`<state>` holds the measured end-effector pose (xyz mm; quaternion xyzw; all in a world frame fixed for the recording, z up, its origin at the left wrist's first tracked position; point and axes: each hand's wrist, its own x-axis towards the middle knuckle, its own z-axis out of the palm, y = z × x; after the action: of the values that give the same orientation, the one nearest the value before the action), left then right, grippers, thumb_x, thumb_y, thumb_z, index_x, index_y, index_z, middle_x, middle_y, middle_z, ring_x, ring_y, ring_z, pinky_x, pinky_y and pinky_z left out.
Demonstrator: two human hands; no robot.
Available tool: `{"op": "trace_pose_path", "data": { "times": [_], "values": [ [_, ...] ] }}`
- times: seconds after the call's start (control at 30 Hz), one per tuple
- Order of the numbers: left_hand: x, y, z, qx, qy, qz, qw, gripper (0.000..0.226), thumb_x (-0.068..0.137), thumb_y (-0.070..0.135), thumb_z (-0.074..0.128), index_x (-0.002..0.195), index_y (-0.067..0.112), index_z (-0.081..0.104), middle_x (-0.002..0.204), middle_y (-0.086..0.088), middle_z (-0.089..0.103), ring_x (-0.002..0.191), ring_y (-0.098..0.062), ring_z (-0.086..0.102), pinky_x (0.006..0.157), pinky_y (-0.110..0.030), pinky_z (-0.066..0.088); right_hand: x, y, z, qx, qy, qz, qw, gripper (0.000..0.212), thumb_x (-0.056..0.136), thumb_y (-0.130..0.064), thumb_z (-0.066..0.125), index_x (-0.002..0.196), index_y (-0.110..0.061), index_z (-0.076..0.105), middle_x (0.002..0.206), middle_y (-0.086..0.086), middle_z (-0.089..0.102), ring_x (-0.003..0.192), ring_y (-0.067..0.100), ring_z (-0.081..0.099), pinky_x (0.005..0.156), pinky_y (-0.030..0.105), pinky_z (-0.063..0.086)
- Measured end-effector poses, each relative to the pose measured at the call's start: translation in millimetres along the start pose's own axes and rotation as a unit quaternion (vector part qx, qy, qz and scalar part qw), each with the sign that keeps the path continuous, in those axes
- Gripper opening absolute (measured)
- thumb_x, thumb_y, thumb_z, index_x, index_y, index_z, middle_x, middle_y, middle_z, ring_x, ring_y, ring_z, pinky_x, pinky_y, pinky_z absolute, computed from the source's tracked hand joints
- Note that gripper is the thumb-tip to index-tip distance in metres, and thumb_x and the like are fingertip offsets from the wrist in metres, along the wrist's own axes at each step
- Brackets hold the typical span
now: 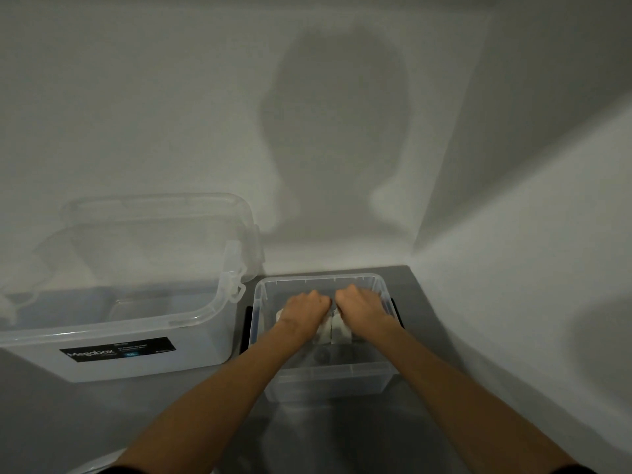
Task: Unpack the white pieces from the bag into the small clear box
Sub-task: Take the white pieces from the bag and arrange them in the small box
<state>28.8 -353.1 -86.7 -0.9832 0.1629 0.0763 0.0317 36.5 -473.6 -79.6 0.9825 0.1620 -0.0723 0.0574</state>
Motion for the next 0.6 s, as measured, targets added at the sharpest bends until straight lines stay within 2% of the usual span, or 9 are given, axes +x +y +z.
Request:
{"op": "trace_pose_path", "data": {
  "times": [0.17, 0.37, 0.53, 0.6],
  "values": [
    [-0.6, 1.2, -0.5, 0.026, 0.01, 0.014, 1.0, 0.027, 0.095, 0.009, 0.05, 0.122, 0.008, 0.053, 0.125, -0.014, 0.056, 0.114, -0.031, 0.057, 0.094, -0.038, 0.045, 0.5, -2.0, -1.0, -0.014, -0.003, -0.004, 1.0, 0.023, 0.094, -0.001, 0.05, 0.114, -0.007, 0.058, 0.116, 0.013, 0.062, 0.108, 0.03, 0.062, 0.083, 0.038, 0.05],
    [-3.1, -1.2, 1.7, 0.036, 0.016, 0.013, 0.999, 0.029, 0.096, 0.014, 0.051, 0.124, 0.011, 0.053, 0.125, -0.012, 0.057, 0.112, -0.03, 0.059, 0.091, -0.038, 0.047, -2.8, 0.4, -1.3, -0.004, 0.002, 0.006, 1.0, 0.022, 0.094, -0.002, 0.052, 0.115, -0.006, 0.057, 0.116, 0.014, 0.062, 0.106, 0.03, 0.063, 0.082, 0.037, 0.05],
    [-11.4, -4.8, -6.9, 0.036, 0.046, 0.008, 0.998, 0.029, 0.097, 0.02, 0.046, 0.123, 0.011, 0.053, 0.124, -0.012, 0.058, 0.11, -0.03, 0.06, 0.087, -0.037, 0.047, -10.1, 1.8, -9.8, 0.024, 0.011, 0.012, 1.0, 0.022, 0.093, 0.003, 0.049, 0.111, -0.003, 0.058, 0.115, 0.017, 0.06, 0.103, 0.033, 0.062, 0.074, 0.036, 0.046],
    [-17.0, -6.9, -16.2, 0.028, 0.068, 0.012, 0.997, 0.026, 0.097, 0.021, 0.044, 0.117, 0.009, 0.054, 0.118, -0.012, 0.06, 0.104, -0.03, 0.061, 0.081, -0.037, 0.047, -14.7, 1.4, -18.7, 0.046, 0.026, 0.016, 0.998, 0.021, 0.092, 0.004, 0.047, 0.106, -0.003, 0.06, 0.109, 0.017, 0.061, 0.098, 0.033, 0.063, 0.072, 0.036, 0.047]
  ]
}}
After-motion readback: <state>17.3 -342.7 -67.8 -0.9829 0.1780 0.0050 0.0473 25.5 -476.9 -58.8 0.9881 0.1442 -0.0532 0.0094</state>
